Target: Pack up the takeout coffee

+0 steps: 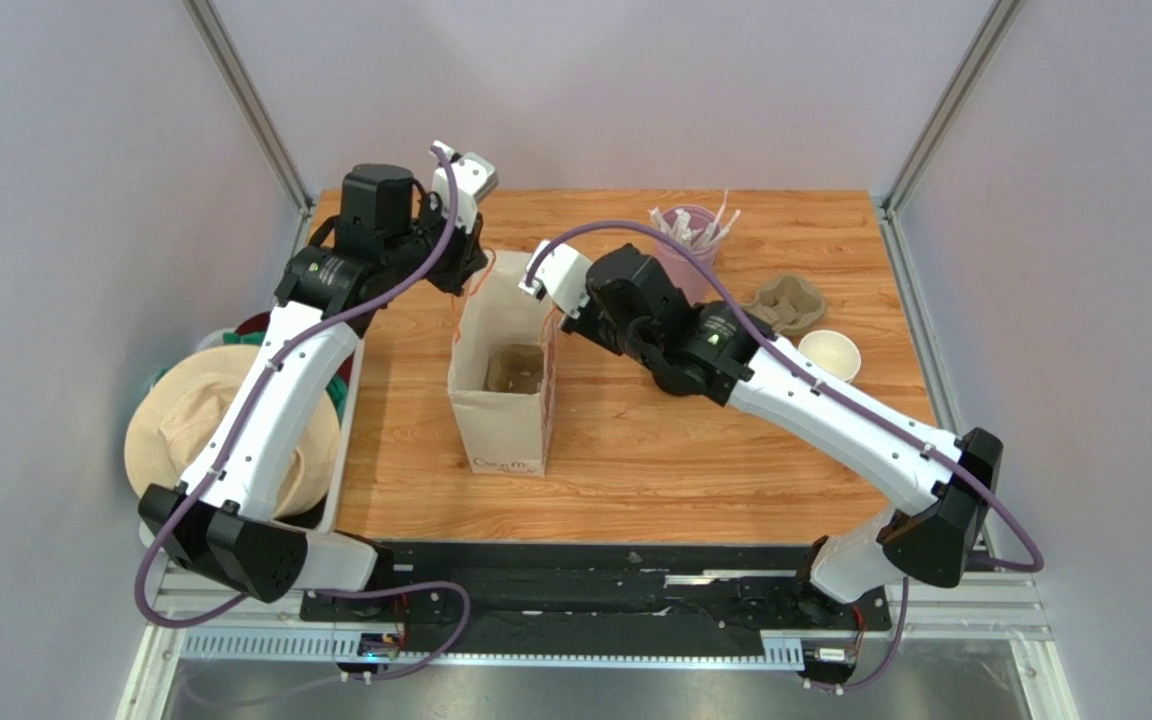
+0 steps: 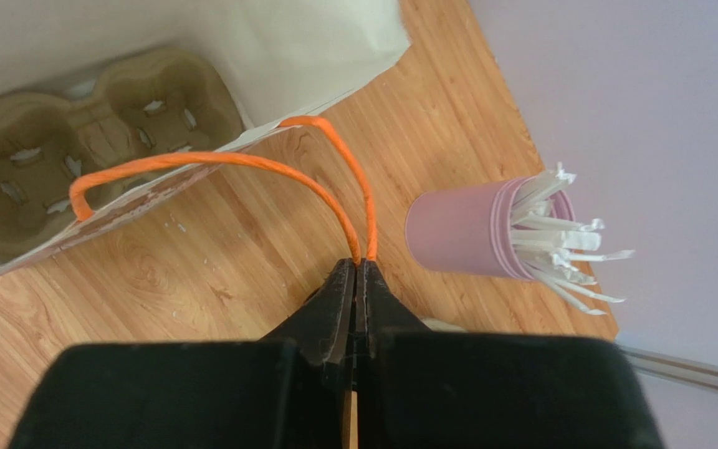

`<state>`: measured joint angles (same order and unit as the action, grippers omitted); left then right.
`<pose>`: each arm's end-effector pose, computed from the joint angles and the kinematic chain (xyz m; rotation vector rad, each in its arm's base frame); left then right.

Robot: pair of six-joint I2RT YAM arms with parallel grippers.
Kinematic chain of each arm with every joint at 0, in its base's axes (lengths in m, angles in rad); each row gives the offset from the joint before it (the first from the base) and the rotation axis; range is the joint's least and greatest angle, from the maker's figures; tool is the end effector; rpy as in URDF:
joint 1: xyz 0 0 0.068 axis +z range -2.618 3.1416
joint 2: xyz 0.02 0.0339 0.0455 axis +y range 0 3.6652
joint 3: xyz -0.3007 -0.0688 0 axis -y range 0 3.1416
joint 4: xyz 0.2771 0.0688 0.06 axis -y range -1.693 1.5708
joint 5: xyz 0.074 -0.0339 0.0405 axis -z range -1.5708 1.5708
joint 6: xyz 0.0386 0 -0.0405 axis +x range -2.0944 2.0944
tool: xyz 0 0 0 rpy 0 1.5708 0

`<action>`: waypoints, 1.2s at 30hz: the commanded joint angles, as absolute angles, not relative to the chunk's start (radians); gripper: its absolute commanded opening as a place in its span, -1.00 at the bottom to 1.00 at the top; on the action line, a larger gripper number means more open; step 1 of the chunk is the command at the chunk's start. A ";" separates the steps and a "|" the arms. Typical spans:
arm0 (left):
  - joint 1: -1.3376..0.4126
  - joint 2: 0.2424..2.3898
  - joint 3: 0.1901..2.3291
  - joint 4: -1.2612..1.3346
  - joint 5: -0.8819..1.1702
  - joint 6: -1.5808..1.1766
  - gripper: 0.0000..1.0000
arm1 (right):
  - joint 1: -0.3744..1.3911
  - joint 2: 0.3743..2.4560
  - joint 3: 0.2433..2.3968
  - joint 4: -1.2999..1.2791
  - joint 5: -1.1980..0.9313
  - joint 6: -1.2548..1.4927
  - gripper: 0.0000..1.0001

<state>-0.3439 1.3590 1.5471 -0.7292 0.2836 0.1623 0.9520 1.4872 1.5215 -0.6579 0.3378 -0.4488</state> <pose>0.2910 -0.1157 0.4610 0.6925 1.9977 -0.4077 0.2189 0.2853 0.4181 -1.2405 1.7627 -0.0807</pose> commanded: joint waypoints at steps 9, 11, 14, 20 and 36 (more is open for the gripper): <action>-0.341 1.333 1.879 -0.742 0.273 0.184 -0.98 | 0.940 1.488 1.982 -0.732 0.354 -0.459 -1.00; -0.341 1.333 1.919 -0.752 0.276 0.183 -0.97 | 0.939 1.491 2.026 -0.739 0.360 -0.466 -1.00; -0.341 1.331 1.928 -0.753 0.281 0.176 -0.96 | 0.940 1.485 2.026 -0.744 0.364 -0.468 -1.00; -0.341 1.304 1.757 -0.706 0.288 0.164 -0.96 | 0.934 1.431 1.789 -0.689 0.348 -0.446 -1.00; -0.341 1.299 1.684 -0.693 0.278 0.207 -0.93 | 0.931 1.405 1.658 -0.630 0.279 -0.396 -1.00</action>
<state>-0.3443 1.3270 1.5600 -0.7059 0.2844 0.1738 0.9344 1.4380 1.5711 -0.6613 0.2932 -0.4213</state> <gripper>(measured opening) 0.032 0.007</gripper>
